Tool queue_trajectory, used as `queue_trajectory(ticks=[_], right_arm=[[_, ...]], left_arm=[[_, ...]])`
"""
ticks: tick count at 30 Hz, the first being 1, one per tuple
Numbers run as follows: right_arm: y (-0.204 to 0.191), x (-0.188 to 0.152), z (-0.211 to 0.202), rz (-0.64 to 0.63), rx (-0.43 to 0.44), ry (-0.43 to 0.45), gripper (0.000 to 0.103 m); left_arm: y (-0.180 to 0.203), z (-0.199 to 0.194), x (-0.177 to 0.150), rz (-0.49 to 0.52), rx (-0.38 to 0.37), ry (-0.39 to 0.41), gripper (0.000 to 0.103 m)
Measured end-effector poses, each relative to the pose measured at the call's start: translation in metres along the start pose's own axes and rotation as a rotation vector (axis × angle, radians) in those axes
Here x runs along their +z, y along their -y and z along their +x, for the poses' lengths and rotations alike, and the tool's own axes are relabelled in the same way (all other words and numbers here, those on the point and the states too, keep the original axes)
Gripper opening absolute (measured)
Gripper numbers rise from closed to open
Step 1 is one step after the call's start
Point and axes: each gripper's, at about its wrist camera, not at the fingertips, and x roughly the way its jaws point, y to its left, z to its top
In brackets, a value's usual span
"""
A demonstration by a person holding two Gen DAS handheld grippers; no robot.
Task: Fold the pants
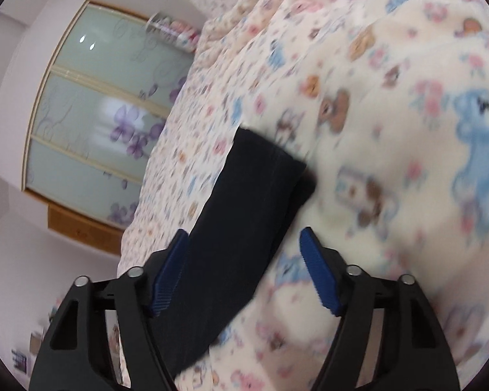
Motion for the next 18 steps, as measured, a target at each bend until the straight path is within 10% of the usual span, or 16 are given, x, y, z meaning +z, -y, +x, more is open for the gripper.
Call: queue_trajectory(ticks=[6,14,18], right_arm=[[0.0,0.013,0.027,0.016,-0.11,-0.01,0.064],[0.014,0.019,0.042,0.074,-0.185,-0.008,0.05],[0.018,0.019,0.041,0.035,-0.169,0.019,0.022]], left_arm=[[0.036,-0.034,-0.009,0.204,-0.074,0.15,0.099],[0.046,-0.017,-0.022,0.218,-0.11,0.031,0.099],[0.049,-0.015,-0.026,0.233,-0.109,0.02,0.1]])
